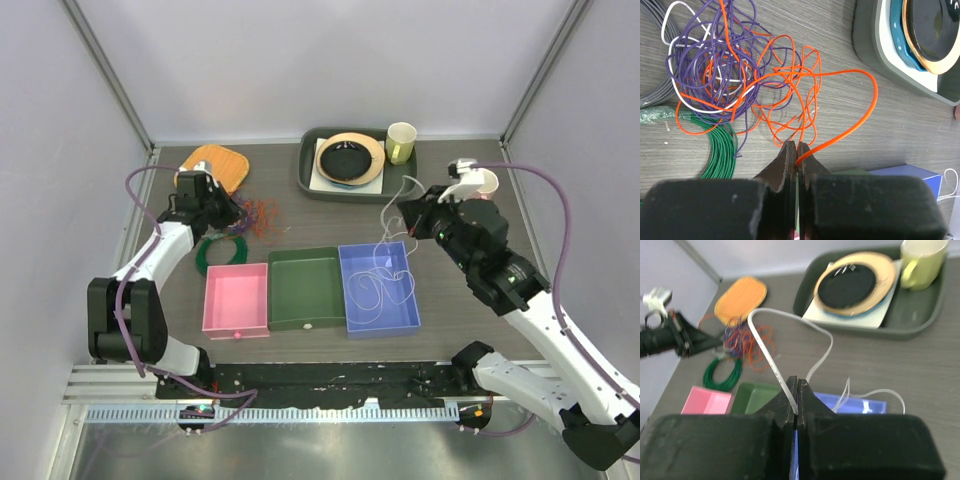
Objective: Untangle the cables
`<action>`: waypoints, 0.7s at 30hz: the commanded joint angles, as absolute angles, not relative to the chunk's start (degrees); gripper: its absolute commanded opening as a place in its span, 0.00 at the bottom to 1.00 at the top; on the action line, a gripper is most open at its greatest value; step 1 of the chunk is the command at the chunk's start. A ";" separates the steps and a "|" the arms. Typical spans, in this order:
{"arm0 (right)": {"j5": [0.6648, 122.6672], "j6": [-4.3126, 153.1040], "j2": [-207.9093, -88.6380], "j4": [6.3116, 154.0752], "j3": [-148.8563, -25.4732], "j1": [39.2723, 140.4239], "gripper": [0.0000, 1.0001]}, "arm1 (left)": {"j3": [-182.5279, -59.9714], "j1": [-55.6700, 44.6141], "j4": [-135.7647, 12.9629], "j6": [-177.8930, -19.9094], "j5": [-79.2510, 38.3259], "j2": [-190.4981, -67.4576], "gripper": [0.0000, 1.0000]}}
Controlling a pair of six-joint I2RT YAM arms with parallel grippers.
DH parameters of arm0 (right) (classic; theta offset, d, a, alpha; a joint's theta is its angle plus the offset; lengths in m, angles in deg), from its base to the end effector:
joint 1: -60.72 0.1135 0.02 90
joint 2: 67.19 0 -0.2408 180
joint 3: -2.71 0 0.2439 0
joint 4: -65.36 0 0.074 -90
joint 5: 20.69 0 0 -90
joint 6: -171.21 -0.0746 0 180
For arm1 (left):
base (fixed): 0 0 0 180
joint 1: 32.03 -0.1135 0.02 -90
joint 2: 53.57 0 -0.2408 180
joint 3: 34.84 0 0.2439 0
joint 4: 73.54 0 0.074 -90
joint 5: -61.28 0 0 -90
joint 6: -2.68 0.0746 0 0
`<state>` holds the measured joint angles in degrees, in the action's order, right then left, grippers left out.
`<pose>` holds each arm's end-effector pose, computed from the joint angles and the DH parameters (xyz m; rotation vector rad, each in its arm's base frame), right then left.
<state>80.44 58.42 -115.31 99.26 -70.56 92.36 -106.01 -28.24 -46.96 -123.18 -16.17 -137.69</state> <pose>0.1995 0.1060 0.3740 0.0108 1.7501 0.5331 0.3444 -0.0391 0.2049 -0.5235 2.2554 -0.6088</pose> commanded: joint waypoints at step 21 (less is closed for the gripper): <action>85.39 49.74 -107.78 109.13 -55.30 103.00 0.01 | -104.10 -27.98 -50.33 -123.18 -15.37 -133.02 0.00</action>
<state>80.57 50.80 -106.26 106.27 -55.78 102.85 -104.04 -28.24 -47.55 -123.13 -16.10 -134.45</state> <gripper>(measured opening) 0.040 0.024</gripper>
